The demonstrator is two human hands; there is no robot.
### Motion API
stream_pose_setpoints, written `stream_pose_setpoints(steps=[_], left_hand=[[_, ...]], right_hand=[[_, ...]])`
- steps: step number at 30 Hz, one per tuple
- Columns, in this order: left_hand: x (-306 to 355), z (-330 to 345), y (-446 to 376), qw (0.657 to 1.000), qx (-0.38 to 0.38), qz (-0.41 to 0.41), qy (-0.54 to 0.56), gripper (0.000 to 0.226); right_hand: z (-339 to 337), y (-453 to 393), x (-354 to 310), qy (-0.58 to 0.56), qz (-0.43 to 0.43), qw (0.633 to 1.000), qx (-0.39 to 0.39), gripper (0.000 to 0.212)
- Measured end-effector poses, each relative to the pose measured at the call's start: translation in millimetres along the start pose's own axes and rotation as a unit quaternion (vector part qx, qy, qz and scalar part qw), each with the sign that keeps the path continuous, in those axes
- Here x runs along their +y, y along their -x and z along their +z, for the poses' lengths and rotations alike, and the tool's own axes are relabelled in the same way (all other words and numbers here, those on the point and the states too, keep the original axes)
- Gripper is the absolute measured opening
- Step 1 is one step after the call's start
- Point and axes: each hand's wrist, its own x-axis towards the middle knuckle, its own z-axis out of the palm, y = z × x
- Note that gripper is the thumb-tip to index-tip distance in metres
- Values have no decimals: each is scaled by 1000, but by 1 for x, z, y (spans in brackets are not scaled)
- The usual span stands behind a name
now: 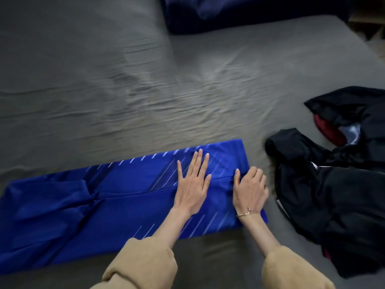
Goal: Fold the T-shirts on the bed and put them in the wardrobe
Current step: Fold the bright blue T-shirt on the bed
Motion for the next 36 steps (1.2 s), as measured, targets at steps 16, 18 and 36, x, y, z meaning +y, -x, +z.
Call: stream_pose_setpoints(steps=[16, 18, 36], left_hand=[[-190, -123, 118, 882, 55, -435, 175, 27], [-215, -134, 137, 862, 55, -446, 236, 26], [-358, -190, 208, 660, -57, -426, 616, 35]], right_hand=[[-33, 84, -176, -227, -90, 944, -222, 38], [-29, 110, -208, -249, -112, 930, -247, 30], [20, 259, -411, -260, -215, 864, -374, 21]])
